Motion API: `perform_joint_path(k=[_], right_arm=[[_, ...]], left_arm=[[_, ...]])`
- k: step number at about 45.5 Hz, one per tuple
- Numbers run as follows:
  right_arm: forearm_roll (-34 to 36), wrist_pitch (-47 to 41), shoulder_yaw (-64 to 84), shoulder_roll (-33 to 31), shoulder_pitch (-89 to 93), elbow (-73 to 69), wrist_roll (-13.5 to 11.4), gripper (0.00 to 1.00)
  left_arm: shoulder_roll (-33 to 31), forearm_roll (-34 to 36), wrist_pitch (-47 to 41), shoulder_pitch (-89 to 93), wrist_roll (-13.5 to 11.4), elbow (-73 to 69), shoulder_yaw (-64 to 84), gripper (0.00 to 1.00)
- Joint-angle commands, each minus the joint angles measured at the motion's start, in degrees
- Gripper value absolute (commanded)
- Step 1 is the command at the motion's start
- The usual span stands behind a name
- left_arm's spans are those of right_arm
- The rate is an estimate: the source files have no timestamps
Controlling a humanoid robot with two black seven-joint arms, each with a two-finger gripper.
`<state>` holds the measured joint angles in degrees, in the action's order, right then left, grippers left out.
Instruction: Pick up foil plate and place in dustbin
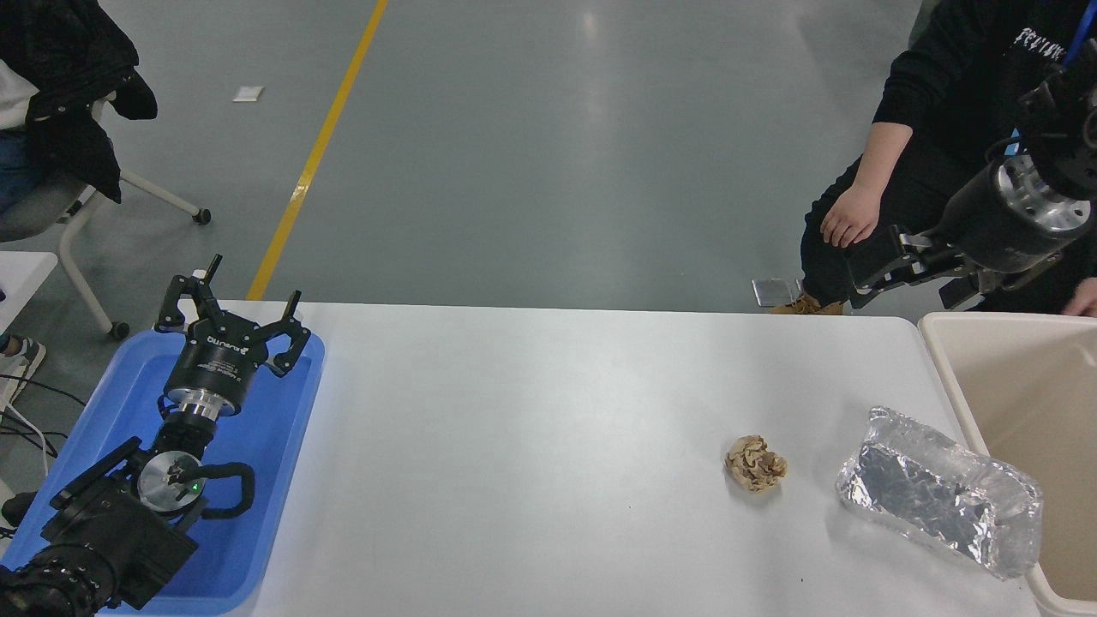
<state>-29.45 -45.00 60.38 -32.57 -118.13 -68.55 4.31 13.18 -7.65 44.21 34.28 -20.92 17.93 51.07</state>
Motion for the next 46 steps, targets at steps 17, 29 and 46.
perform_joint_path(k=[17,29,46], right_arm=[[0.0,0.0,0.0,-0.04,0.45,0.44,0.0,1.0],[-0.08,0.0,-0.44,0.05,1.15,0.52,0.0,1.0],[0.0,0.0,-0.61,-0.22,2.38,0.52,0.0,1.0]], left_arm=[[0.0,0.0,0.0,0.08,0.0,0.0,0.0,1.0],[0.0,0.0,0.0,0.08,0.0,0.0,0.0,1.0],[0.0,0.0,0.0,0.0,0.0,0.0,0.0,1.0]])
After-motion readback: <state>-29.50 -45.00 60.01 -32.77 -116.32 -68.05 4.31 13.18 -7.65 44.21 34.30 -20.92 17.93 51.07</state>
